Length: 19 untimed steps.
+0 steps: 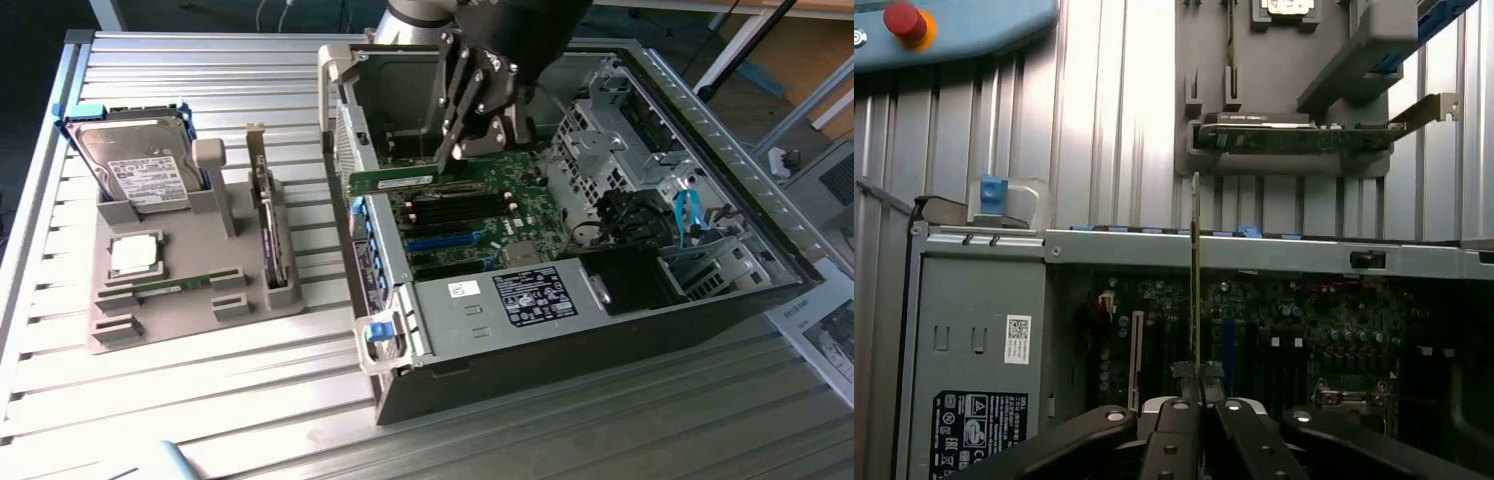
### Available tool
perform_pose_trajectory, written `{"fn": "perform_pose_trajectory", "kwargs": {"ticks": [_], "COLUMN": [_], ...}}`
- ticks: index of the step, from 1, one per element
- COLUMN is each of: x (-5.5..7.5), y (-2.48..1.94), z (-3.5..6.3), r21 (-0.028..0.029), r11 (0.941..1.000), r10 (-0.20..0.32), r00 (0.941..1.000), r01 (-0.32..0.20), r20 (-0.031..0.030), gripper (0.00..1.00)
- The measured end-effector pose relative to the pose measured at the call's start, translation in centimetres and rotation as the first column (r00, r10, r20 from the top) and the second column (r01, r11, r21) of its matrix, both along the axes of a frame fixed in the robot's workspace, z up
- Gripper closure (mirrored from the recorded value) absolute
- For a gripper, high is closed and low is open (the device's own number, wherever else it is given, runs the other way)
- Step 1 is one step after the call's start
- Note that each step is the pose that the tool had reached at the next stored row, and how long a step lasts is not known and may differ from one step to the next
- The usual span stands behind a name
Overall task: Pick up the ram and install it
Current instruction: 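Pick up the ram and move it above insertion slot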
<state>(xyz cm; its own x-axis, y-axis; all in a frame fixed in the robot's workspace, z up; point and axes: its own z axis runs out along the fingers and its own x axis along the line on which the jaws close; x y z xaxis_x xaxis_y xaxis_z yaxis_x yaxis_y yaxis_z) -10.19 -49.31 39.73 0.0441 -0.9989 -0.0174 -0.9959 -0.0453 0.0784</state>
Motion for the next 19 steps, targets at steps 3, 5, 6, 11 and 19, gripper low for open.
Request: {"fn": "perform_pose_trajectory", "kwargs": {"ticks": [3,5,6,11,19], "x": [1.2,2.1,2.5,5.6,9.0], "y": [0.0,0.0,0.0,0.0,0.0], "z": [0.0,0.0,0.0,0.0,-0.01], "r21": [0.0,-0.0001,0.0,0.0001,0.0001], "r11": [1.0,1.0,1.0,1.0,1.0], "r10": [0.0,0.0,0.0,0.0,0.0], "r00": [1.0,1.0,1.0,0.9999,0.9998], "r01": [0.0,0.0,0.0,0.0,0.0], "r20": [-0.0026,-0.0045,-0.0053,-0.012,-0.0198], "gripper": [0.88,0.88,0.88,0.88,0.88]}}
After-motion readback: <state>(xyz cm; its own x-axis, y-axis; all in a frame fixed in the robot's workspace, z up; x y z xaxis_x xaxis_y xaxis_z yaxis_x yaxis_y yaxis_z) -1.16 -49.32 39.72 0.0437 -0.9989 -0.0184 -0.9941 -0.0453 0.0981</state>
